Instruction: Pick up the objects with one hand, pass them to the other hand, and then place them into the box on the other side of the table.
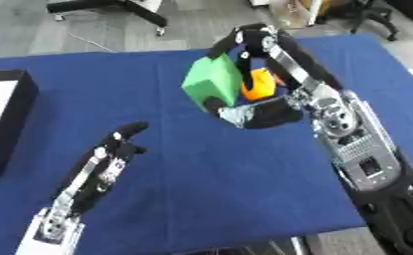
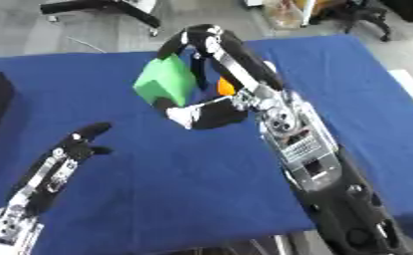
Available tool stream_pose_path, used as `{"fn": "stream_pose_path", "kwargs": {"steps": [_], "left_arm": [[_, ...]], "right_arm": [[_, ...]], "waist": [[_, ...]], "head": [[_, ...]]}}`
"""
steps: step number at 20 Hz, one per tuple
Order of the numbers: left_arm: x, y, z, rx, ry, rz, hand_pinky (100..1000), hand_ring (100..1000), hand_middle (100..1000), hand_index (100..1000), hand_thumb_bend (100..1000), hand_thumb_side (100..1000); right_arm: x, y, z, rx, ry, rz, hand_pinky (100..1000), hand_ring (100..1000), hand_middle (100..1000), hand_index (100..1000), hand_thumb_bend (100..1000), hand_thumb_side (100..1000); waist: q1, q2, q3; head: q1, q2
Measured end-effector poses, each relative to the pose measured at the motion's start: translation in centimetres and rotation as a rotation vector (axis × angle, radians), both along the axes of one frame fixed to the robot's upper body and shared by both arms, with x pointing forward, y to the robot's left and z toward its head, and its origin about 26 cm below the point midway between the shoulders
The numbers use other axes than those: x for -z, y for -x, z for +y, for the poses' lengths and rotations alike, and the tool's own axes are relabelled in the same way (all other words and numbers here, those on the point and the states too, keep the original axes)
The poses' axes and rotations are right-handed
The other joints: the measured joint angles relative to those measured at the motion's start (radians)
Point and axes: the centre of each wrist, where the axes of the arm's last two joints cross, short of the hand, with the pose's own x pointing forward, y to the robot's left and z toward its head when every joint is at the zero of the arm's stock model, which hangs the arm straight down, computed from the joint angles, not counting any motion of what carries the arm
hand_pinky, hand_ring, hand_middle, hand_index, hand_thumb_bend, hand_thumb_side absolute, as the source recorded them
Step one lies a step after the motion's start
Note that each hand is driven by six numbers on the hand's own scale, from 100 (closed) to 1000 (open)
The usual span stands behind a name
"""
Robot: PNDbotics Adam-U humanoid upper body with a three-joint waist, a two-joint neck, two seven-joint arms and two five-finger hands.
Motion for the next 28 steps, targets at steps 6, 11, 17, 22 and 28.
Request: {"fn": "stream_pose_path", "kwargs": {"steps": [6, 11, 17, 22, 28], "left_arm": [[-3.4, -0.4, 0.0, 0.194, -0.023, -0.016, 803, 1000, 880, 928, 148, 885], [-6.1, -0.4, -0.3, 0.328, -0.054, -0.007, 802, 1000, 877, 924, 161, 899], [-8.1, -0.5, -0.6, 0.423, -0.101, 0.023, 800, 1000, 875, 924, 177, 914], [-9.0, -0.7, -0.7, 0.478, -0.139, 0.066, 798, 1000, 869, 921, 189, 928], [-9.7, -0.8, -1.8, 0.529, -0.17, 0.124, 794, 1000, 863, 921, 217, 948]], "right_arm": [[-0.5, 0.3, 0.9, -0.073, 0.035, -0.035, 524, 275, 349, 547, 258, 110], [-0.7, 0.5, 1.6, -0.117, 0.064, -0.052, 528, 275, 351, 549, 250, 111], [-1.1, 0.6, 2.0, -0.156, 0.093, -0.075, 533, 273, 353, 551, 232, 107], [-1.6, 0.7, 2.4, -0.187, 0.12, -0.105, 543, 276, 356, 554, 215, 110], [-2.1, 1.0, 2.7, -0.206, 0.148, -0.15, 552, 278, 359, 556, 199, 115]], "waist": [[0.012, 0.0, 0.002], [0.016, 0.0, 0.004], [0.019, 0.0, 0.005], [0.022, 0.0, 0.005], [0.024, 0.0, 0.003]], "head": [[0.0, 0.0], [0.0, 0.0], [0.0, 0.0], [0.001, 0.0], [0.004, 0.0]]}}
